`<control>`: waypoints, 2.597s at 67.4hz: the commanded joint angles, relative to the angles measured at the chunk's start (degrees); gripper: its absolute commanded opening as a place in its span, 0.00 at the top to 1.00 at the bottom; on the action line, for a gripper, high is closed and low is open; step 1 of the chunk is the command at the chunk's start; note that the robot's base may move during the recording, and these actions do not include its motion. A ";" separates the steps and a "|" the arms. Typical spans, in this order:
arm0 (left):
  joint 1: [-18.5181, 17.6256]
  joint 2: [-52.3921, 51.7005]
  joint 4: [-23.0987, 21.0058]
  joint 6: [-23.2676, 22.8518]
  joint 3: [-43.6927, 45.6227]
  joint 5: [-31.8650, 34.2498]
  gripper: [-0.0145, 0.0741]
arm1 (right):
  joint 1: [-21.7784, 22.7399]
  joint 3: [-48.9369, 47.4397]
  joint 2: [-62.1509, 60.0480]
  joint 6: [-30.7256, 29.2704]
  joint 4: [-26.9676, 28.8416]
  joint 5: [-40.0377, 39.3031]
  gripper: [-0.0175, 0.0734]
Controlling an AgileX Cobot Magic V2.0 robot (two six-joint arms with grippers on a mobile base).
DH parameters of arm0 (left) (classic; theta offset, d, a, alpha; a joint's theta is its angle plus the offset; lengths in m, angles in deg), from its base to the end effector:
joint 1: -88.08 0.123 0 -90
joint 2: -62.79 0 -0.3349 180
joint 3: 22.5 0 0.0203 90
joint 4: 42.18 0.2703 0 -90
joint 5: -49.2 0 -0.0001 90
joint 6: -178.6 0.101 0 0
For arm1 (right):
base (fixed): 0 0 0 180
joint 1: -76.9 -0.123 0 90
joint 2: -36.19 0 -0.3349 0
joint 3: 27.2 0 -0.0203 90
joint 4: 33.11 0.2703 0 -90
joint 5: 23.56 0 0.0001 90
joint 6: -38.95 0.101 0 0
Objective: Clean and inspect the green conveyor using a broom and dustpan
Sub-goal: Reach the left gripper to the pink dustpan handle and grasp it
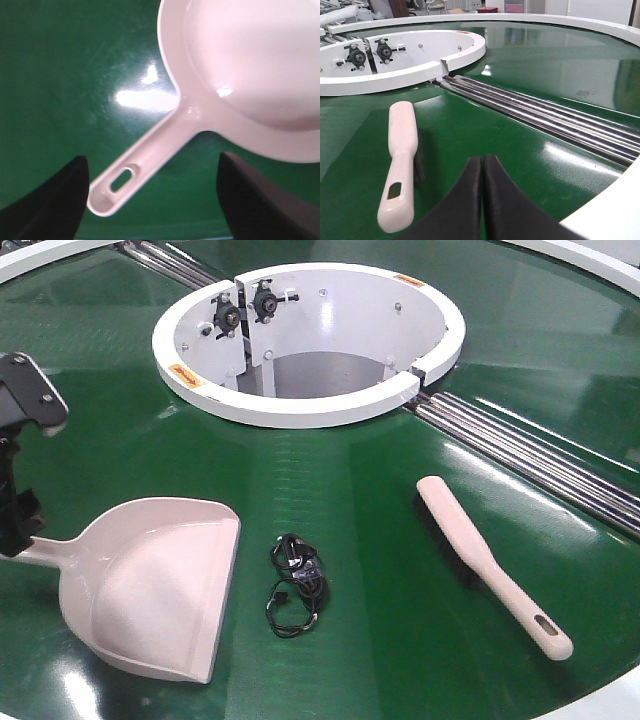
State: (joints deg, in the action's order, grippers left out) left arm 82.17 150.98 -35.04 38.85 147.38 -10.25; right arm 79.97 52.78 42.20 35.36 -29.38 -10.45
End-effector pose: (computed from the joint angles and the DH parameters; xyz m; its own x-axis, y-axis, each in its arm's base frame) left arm 0.2976 -0.0199 0.3459 -0.6197 0.7572 -0.2064 0.6819 0.6497 0.3359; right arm 0.0349 -0.0004 0.1812 -0.1574 0.0092 -0.9875 0.0391 0.9992 0.0031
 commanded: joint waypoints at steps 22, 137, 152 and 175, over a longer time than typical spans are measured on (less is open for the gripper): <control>-0.82 1.71 4.52 21.18 3.20 -0.12 0.26 | 0.15 0.64 -1.08 -0.31 -0.38 -4.35 0.82; -0.17 17.87 8.31 33.98 3.32 -0.06 0.84 | 0.15 0.64 -1.08 -0.31 -0.38 -4.24 0.82; -0.51 16.59 9.20 33.25 5.58 -3.36 0.85 | 0.15 0.64 -1.08 -0.31 -0.38 -4.24 0.82; -4.64 18.18 11.29 27.05 9.77 -5.22 0.85 | 0.15 0.64 -1.08 -0.31 -0.38 -4.24 0.82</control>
State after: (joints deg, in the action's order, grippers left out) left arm 78.85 170.83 -25.57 68.40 155.39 -14.75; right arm 79.97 52.78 42.20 35.36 -29.38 -10.45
